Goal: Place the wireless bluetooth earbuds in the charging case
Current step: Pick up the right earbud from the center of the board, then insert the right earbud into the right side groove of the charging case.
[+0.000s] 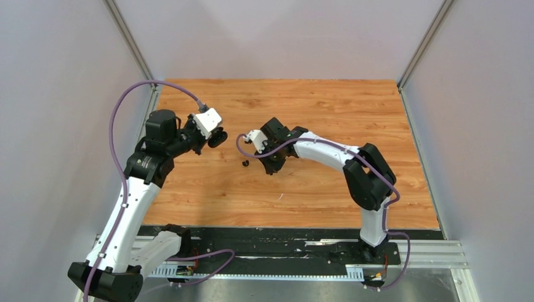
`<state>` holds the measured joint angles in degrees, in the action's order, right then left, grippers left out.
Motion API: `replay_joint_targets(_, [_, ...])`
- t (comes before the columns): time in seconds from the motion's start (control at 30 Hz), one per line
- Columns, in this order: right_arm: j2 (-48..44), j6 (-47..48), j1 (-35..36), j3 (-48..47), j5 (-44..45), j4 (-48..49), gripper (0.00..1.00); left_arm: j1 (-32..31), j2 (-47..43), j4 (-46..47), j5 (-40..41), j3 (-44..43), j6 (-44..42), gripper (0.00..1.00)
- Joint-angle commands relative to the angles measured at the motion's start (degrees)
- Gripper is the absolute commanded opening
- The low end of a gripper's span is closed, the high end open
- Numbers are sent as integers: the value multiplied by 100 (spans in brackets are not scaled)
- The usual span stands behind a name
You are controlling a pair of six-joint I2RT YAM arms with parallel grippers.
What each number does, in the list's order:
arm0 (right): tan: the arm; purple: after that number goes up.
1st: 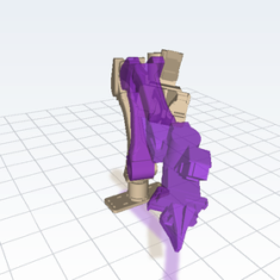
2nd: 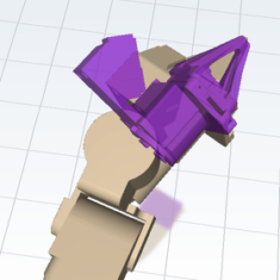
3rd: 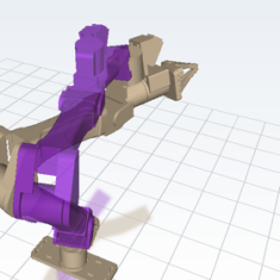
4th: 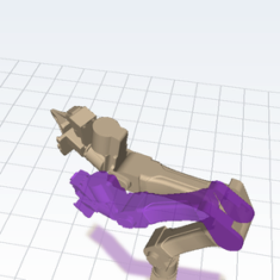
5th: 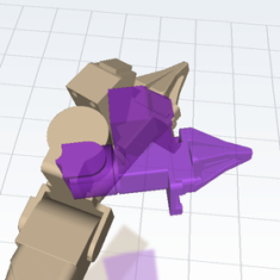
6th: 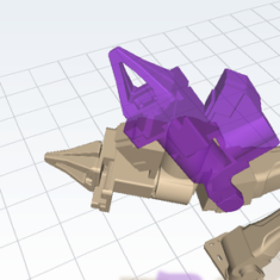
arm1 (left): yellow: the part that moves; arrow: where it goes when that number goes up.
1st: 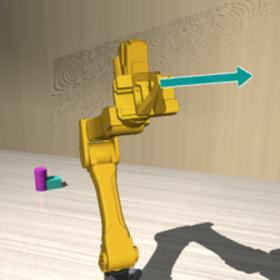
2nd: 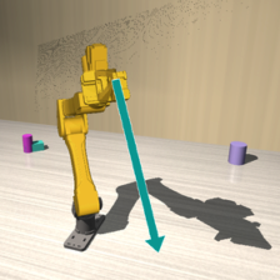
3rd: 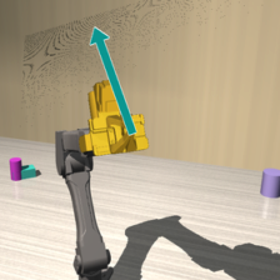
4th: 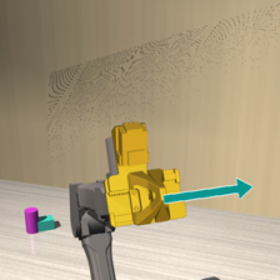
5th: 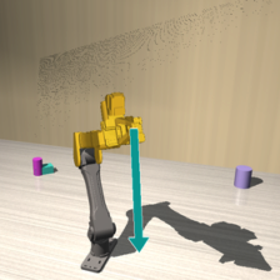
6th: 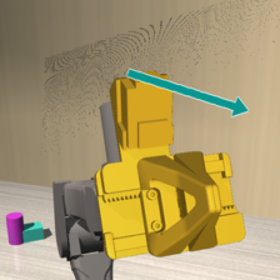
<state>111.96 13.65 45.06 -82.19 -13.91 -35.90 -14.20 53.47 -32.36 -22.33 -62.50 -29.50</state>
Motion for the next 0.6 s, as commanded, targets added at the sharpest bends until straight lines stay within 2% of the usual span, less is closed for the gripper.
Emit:
replay_joint_targets(0.0, [-1095, 778, -503, -60, -1029, -355, 0, 22, 255, 72, -493, -111, -124, 0])
replay_joint_targets(0.17, [-2275, 2207, -1150, 0, -2287, -394, 0, 18, 763, 90, -1105, -400, -490, 0])
replay_joint_targets(0.37, [-3072, 4337, -1394, -589, -2902, -1094, 0, -188, 1771, 344, -1593, -992, -878, 0])
replay_joint_targets(0.57, [-3050, 4537, -1386, -1305, -3207, -1744, 0, -612, 2633, 811, -1778, -1546, -1077, 0])
